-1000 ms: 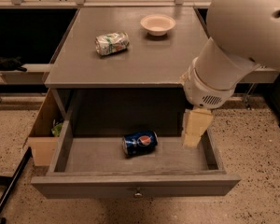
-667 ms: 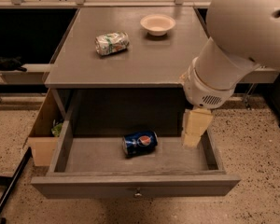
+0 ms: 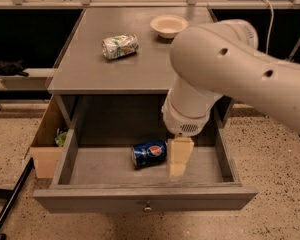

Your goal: Pick pepsi can from top drawer and place on counter

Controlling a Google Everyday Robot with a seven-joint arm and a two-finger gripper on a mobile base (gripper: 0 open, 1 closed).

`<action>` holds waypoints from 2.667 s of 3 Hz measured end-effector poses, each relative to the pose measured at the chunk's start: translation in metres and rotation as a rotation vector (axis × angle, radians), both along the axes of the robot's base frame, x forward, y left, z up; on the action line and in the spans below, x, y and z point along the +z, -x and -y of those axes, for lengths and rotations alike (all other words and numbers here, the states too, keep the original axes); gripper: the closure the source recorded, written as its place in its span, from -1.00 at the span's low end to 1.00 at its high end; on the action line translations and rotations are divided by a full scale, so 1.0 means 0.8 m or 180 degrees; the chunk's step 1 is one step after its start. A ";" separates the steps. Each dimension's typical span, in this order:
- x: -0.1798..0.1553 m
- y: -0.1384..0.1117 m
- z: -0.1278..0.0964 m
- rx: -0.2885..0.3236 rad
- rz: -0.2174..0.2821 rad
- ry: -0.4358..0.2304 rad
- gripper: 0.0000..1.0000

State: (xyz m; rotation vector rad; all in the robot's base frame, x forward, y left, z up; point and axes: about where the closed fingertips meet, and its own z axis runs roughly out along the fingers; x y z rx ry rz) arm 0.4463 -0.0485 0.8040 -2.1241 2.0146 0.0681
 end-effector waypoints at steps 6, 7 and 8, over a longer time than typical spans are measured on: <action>-0.134 -0.022 -0.040 0.0176 -0.0460 0.0366 -1.00; -0.132 -0.032 -0.045 0.0191 -0.0455 0.0398 -1.00; -0.131 -0.093 -0.052 0.0154 -0.0434 0.0482 -1.00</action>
Offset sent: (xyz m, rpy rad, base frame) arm -0.0129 0.0261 -0.0369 -0.0115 0.0527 0.0652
